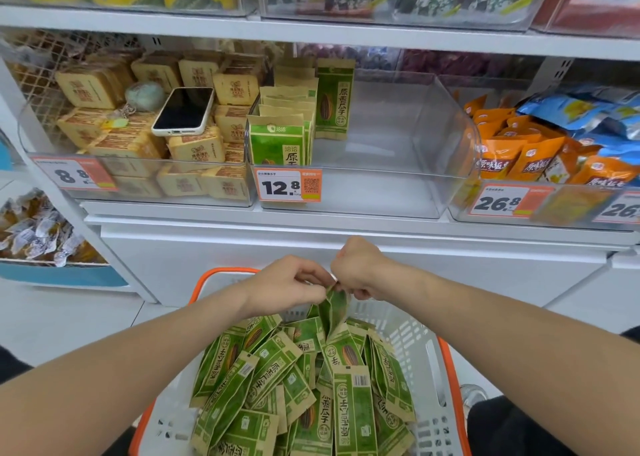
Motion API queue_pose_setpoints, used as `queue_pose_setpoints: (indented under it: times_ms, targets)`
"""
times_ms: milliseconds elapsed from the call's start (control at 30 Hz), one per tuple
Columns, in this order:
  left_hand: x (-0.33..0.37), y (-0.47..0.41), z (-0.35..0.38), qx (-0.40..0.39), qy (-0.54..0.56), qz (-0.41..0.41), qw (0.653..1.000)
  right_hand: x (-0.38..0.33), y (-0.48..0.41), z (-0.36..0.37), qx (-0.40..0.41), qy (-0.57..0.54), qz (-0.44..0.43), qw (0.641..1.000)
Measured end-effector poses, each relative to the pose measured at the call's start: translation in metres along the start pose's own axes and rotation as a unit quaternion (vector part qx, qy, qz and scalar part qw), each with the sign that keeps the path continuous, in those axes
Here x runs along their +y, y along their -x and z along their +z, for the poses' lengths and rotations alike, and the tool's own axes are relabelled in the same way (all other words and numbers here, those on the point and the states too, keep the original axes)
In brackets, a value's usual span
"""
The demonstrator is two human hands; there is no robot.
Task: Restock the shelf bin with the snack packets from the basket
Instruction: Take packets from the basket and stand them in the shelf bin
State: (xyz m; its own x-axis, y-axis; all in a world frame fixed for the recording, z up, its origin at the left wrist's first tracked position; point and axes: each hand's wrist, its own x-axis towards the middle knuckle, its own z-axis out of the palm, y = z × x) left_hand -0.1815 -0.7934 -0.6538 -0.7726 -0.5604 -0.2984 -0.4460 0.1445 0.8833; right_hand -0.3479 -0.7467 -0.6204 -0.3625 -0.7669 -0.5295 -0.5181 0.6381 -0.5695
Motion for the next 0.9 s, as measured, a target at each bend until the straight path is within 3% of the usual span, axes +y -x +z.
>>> queue_pose_setpoints:
  times_ms: [100, 200, 300, 367, 433, 600, 733, 900]
  targets:
    - [-0.002, -0.001, -0.004, 0.016, 0.032, 0.001, 0.999, 0.0, 0.004, -0.005, 0.011, -0.168, 0.034, 0.985]
    - [-0.004, -0.003, -0.002, 0.086, 0.035, 0.005, 0.996, 0.0, 0.011, -0.013, -0.003, -0.24, 0.018, 0.971]
    - [-0.001, -0.002, 0.001, 0.161, 0.014, 0.006, 0.987, 0.001, 0.013, -0.015, 0.069, -0.126, -0.068, 0.987]
    - [0.004, -0.001, 0.003, 0.202, 0.013, 0.019, 0.979, 0.002, 0.012, -0.013, 0.137, -0.028, -0.133, 0.981]
    - [0.01, 0.0, 0.005, 0.258, -0.007, 0.036, 0.965, 0.006, 0.013, -0.007, 0.164, -0.011, -0.174, 0.971]
    - [0.032, 0.003, 0.014, 0.395, -0.091, 0.092, 0.91, 0.012, 0.026, 0.014, 0.26, -0.141, -0.284, 0.912]
    - [0.051, 0.003, 0.014, 0.469, -0.095, 0.103, 0.872, 0.0, 0.036, 0.009, 0.284, -0.246, -0.308, 0.874]
    - [0.077, 0.005, 0.003, 0.473, -0.031, 0.115, 0.873, -0.024, 0.037, -0.029, 0.305, -0.237, -0.327, 0.863]
